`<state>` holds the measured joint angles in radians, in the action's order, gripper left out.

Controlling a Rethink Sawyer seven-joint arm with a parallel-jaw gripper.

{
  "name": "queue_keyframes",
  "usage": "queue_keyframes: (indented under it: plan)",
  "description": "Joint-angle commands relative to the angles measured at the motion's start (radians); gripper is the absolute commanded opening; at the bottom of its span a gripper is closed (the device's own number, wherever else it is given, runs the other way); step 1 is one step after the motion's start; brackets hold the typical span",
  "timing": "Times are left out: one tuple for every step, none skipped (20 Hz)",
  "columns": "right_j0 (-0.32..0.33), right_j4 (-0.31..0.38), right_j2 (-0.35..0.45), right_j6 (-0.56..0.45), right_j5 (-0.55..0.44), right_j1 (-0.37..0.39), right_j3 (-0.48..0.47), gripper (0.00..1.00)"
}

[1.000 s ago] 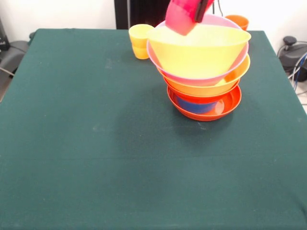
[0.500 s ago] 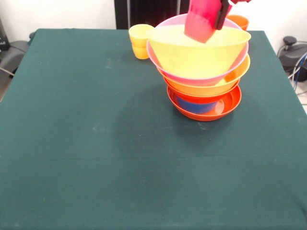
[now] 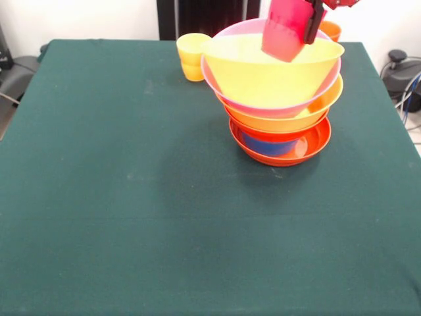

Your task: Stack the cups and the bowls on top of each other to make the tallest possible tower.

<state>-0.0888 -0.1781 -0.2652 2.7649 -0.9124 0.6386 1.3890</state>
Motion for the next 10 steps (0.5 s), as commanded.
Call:
queue_keyframes:
  plan:
    - [0.006,0.075,0.122,-0.108,0.025,-0.056,0.07,0.0]
    - [0.005,0.076,0.123,-0.106,0.019,-0.059,0.069,0.0]
    - [0.005,0.077,0.124,-0.106,0.015,-0.061,0.069,0.0]
    - [0.006,0.078,0.124,-0.106,0.014,-0.063,0.07,0.0]
    - [0.007,0.078,0.126,-0.107,0.009,-0.064,0.071,0.0]
    - [0.009,0.078,0.126,-0.109,-0.001,-0.064,0.071,0.0]
    - [0.012,0.077,0.13,-0.113,-0.018,-0.064,0.073,0.0]
    - [0.012,0.079,0.13,-0.116,-0.034,-0.064,0.073,0.0]
    - [0.01,0.082,0.129,-0.116,-0.047,-0.065,0.073,0.0]
    - [0.009,0.083,0.131,-0.116,-0.058,-0.065,0.075,0.0]
